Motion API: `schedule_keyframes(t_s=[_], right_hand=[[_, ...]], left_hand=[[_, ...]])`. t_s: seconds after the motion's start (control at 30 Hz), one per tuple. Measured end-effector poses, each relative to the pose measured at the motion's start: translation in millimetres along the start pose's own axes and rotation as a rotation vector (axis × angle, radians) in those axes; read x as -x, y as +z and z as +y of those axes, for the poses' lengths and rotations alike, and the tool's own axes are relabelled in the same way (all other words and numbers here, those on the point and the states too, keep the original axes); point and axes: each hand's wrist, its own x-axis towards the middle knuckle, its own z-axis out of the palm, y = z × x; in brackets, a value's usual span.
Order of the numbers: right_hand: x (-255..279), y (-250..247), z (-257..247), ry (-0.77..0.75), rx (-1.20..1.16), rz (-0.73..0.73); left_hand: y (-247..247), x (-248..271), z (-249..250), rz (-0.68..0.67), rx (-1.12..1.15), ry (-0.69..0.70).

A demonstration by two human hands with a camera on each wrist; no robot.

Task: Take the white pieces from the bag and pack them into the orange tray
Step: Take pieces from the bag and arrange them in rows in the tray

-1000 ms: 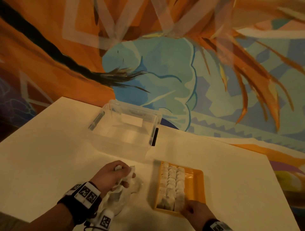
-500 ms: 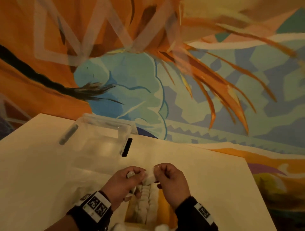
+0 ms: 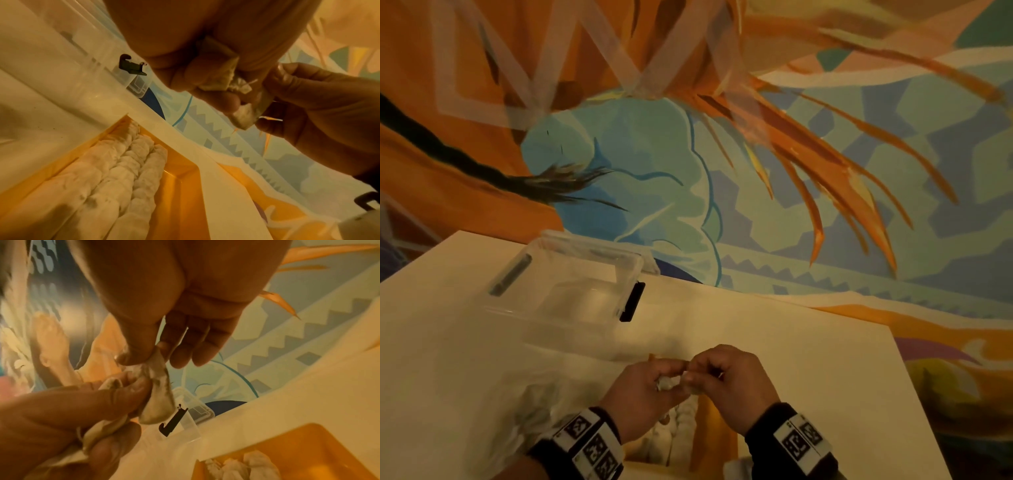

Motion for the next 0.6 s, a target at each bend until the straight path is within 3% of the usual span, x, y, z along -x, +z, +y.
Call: schedule_keyframes(t_s=[0.13, 0.3, 0.47, 0.6], right_hand=[[3.6, -0.2, 11.6, 0.054, -0.090, 0.072], [2.1, -5.0, 26.6, 0.113, -0.038, 0.018], [-13.7, -9.1, 60.5, 0.359, 0.090, 0.151], [-28.1, 14.8, 77.0, 0.487, 0.221, 0.033]], left_hand=[[9.2, -11.4, -7.1, 0.048, -0.035, -0.005], [16.1, -27.5, -14.4, 0.002, -0.136, 0.002], [-11.7, -46.6, -46.4, 0.102, -0.248, -0.171], [-32.3, -53.6, -80.3, 0.119, -0.477, -0.345]])
